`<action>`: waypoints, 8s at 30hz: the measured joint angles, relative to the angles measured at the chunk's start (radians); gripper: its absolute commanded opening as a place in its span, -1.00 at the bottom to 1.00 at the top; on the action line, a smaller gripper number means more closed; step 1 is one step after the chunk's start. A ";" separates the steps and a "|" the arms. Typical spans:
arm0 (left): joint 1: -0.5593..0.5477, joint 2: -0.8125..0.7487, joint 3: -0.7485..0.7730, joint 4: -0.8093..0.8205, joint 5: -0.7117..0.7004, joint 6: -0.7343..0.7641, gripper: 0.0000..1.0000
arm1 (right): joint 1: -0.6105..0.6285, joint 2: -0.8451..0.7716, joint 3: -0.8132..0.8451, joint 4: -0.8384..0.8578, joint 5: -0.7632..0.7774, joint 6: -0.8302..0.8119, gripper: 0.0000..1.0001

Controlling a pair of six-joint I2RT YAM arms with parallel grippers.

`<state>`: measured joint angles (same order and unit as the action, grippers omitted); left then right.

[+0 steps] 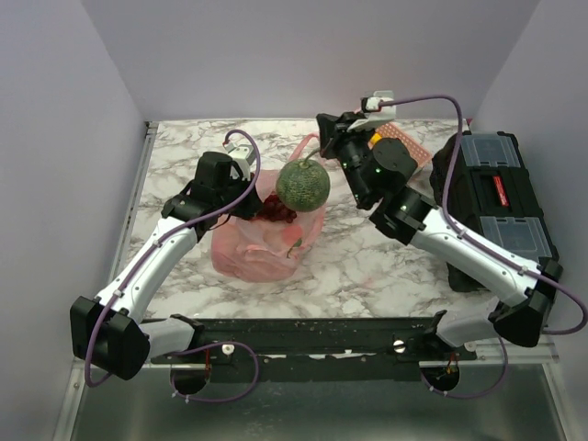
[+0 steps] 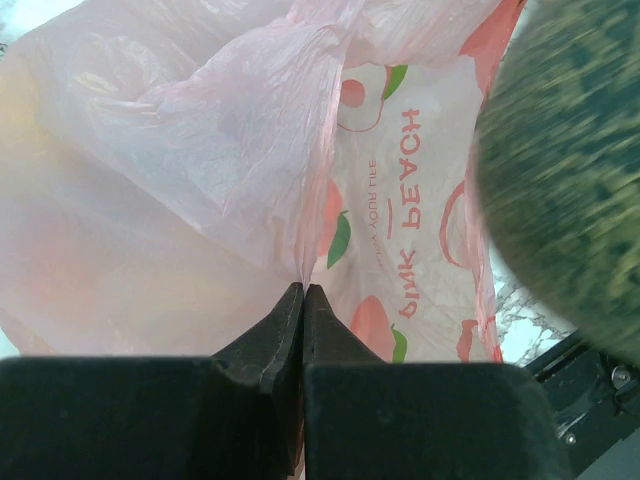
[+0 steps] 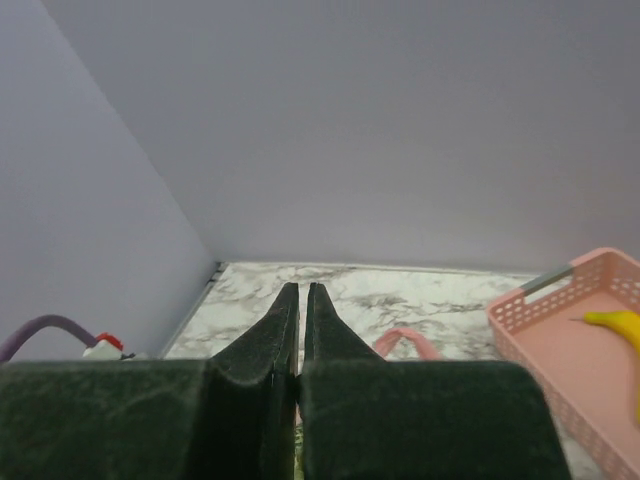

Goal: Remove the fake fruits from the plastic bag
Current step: Take out the fake fruit from the plastic bag, then place the fake fruit in the bin, then take out the fake fruit from the plastic bag.

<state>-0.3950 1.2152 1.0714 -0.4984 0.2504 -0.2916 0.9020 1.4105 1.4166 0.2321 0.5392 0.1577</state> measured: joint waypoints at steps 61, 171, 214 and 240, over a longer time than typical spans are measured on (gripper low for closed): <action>0.000 -0.020 0.000 0.002 0.074 0.056 -1.00 | -0.587 0.717 0.460 -0.116 0.046 -0.146 -0.99; 0.000 -0.020 0.000 0.003 0.084 0.037 -1.00 | -0.076 0.494 -0.308 0.120 -0.291 0.113 0.66; -0.006 -0.020 0.000 0.003 0.098 0.036 -1.00 | -0.072 0.275 -0.431 0.182 -0.335 0.201 -0.99; -0.007 -0.020 0.000 0.001 0.053 0.036 -1.00 | -0.072 -0.166 -0.610 -0.029 -0.420 0.209 -0.99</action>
<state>-0.4019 1.1950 1.0714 -0.4973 0.3031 -0.2558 0.8299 1.2442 0.8062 0.2028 0.1188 0.3672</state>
